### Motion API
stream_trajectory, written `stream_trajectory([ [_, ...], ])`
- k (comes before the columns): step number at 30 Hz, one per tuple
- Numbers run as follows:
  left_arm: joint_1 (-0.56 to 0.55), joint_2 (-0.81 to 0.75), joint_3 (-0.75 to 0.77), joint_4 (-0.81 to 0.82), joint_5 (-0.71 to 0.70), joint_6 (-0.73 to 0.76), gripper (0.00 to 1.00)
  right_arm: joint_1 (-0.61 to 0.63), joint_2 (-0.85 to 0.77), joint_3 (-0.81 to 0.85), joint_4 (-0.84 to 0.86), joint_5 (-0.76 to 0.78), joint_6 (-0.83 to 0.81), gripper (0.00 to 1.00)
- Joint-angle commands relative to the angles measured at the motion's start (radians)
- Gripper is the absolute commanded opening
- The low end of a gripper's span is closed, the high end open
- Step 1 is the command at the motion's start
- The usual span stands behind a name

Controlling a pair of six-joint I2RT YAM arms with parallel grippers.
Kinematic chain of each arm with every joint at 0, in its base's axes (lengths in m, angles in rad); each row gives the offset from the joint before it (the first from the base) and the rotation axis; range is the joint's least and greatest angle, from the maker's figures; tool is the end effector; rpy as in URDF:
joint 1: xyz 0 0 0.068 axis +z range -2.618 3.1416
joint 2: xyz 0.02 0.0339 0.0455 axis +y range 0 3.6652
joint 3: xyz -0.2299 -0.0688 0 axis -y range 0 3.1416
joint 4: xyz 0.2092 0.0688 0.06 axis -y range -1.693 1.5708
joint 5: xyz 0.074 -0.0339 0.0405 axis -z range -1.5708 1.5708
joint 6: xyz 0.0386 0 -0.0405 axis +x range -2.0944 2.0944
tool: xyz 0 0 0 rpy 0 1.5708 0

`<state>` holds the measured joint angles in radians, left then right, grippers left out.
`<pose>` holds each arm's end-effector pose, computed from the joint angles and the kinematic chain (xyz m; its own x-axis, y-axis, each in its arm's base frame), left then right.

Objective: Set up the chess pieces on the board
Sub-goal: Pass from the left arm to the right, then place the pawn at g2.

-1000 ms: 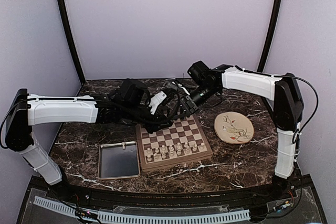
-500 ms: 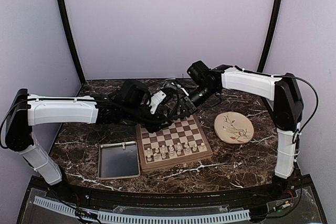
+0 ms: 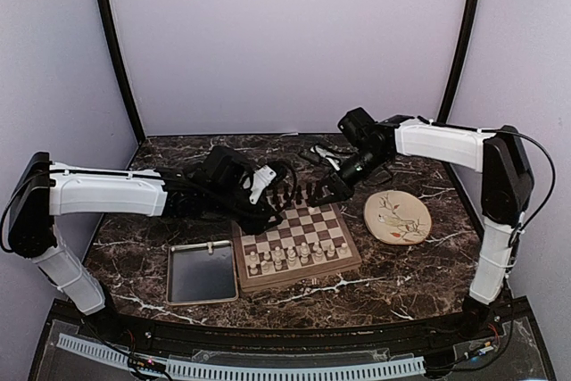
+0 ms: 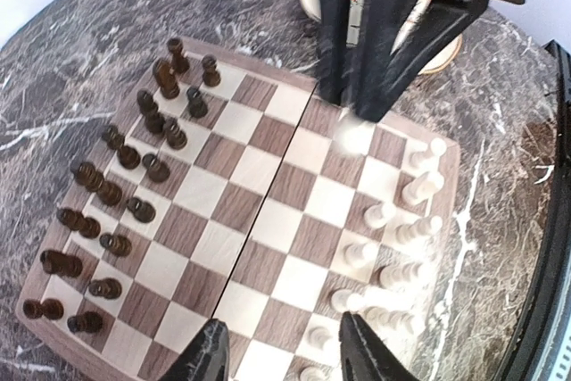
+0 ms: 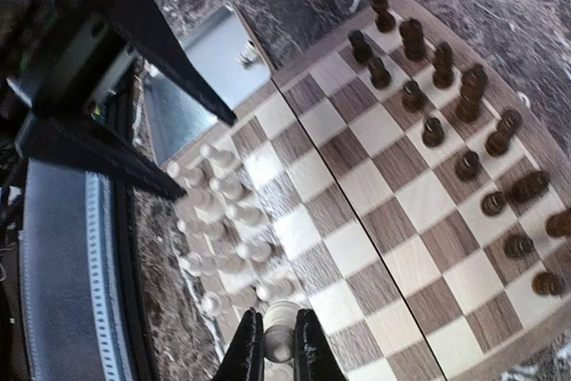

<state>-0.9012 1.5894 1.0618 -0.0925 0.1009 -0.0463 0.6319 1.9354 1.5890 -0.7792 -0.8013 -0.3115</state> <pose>0.1997 -0.2586 0.2246 -0.3988 0.4295 -0.8102 0.8134 0.5737 -0.0961 0.2762 0.2365 0.2227 -0.4908 -0.6235 -0.6086 -0.8520 0.1971 0.4851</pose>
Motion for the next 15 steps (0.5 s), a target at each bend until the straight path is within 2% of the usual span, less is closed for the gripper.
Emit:
stream_trajectory([
  [1,0.003,-0.047,-0.007,-0.044,-0.075,-0.006,0.45,-0.007,-0.128,-0.158,0.071,0.222,-0.131,0.00],
  [6,0.011,-0.042,0.016,-0.060,-0.118,-0.040,0.45,-0.007,-0.190,-0.304,0.129,0.351,-0.192,0.00],
  [15,0.016,-0.027,0.038,-0.071,-0.096,-0.057,0.45,-0.006,-0.198,-0.395,0.170,0.386,-0.226,0.01],
])
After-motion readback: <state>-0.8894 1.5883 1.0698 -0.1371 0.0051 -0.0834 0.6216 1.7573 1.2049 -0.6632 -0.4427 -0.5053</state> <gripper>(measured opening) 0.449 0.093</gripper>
